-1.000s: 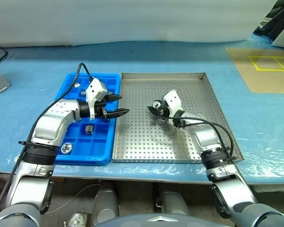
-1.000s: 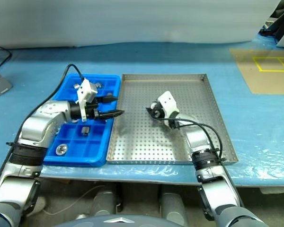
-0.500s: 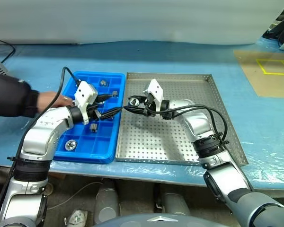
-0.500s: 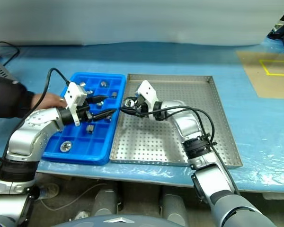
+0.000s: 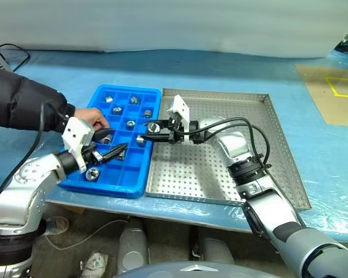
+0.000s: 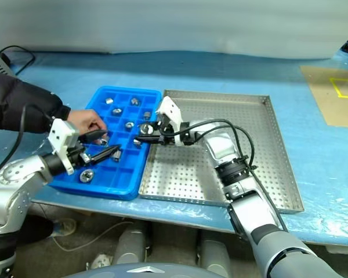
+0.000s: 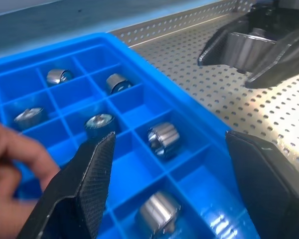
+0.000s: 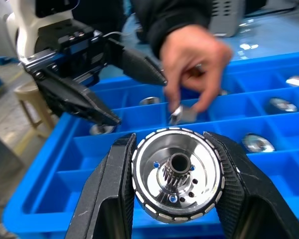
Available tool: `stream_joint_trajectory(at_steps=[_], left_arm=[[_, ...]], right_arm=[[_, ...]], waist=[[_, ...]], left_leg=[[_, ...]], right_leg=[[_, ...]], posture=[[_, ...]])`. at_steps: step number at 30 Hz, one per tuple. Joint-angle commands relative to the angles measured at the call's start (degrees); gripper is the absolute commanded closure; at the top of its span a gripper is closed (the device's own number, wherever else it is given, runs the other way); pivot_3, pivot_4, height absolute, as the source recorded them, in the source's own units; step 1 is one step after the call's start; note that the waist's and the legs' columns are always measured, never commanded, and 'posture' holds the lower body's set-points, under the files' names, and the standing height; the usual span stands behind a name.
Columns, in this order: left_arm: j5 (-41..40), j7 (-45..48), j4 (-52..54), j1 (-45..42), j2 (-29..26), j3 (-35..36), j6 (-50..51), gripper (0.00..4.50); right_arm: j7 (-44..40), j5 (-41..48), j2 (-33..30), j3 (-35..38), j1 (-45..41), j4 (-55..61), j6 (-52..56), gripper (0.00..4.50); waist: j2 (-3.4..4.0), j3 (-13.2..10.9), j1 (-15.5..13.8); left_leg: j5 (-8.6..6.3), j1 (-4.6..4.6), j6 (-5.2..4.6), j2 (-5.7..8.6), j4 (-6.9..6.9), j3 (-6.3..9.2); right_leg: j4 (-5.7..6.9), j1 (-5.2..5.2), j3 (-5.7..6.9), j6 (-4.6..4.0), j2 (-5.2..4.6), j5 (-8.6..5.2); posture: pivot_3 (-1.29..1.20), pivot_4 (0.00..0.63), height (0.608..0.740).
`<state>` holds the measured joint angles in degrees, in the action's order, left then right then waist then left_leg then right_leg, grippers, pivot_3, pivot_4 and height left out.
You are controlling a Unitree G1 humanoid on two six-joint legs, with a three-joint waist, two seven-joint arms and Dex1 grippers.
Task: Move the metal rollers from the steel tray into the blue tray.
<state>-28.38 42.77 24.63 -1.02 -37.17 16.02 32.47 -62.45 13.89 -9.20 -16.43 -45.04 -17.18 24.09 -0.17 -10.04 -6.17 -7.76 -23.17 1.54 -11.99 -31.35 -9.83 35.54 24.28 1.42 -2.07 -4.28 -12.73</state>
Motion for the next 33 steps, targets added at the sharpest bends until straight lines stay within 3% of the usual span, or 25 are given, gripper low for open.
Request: stream_joint_trajectory(at_steps=[1,14,26,32,33], left_arm=[[-1.79,-1.18,4.94,3.86,-0.70,3.93,0.37,0.79],[-5.31,-6.29,14.11,15.88,1.51,8.44,1.63,0.79],[-7.35,-9.22,16.84,18.39,1.26,8.03,2.33,0.79],[-7.37,-9.31,15.09,15.60,0.55,6.77,2.61,0.79],[-7.25,-9.20,14.61,14.86,0.45,6.33,2.57,0.79]], right_arm=[[-2.03,0.93,0.96,-1.56,-0.48,2.16,0.37,2.79],[-1.89,3.15,3.03,-6.80,1.98,9.19,16.97,2.79],[2.03,3.96,2.99,-8.32,2.86,13.54,24.44,2.79],[3.52,3.69,2.95,-8.05,2.55,12.82,24.86,0.79],[3.84,3.37,2.80,-8.02,2.36,12.59,24.49,0.79]], waist=[[0.00,0.00,-0.23],[0.01,-0.01,-4.23],[0.02,-0.01,-5.79],[0.02,-0.01,-5.73],[0.02,-0.01,-5.72]], left_leg=[[0.00,0.01,0.00,0.00,0.04,0.01],[0.02,0.01,0.05,0.00,0.26,0.12],[0.06,0.02,0.13,0.04,0.32,0.64],[0.08,0.02,0.17,0.07,0.33,0.70],[0.08,0.03,0.17,0.07,0.33,0.70]], right_leg=[[-0.03,0.00,0.00,0.00,0.00,0.00],[-0.14,0.04,0.00,0.11,0.01,-0.08],[-0.14,0.06,-0.04,0.49,0.02,-0.31],[-0.10,0.06,-0.04,0.50,0.02,-0.30],[-0.10,0.06,-0.04,0.50,0.02,-0.30]], posture=[[0.29,0.150,0.740],[0.40,0.150,0.740],[0.42,0.150,0.740],[0.37,0.150,0.740],[0.36,0.150,0.740]])
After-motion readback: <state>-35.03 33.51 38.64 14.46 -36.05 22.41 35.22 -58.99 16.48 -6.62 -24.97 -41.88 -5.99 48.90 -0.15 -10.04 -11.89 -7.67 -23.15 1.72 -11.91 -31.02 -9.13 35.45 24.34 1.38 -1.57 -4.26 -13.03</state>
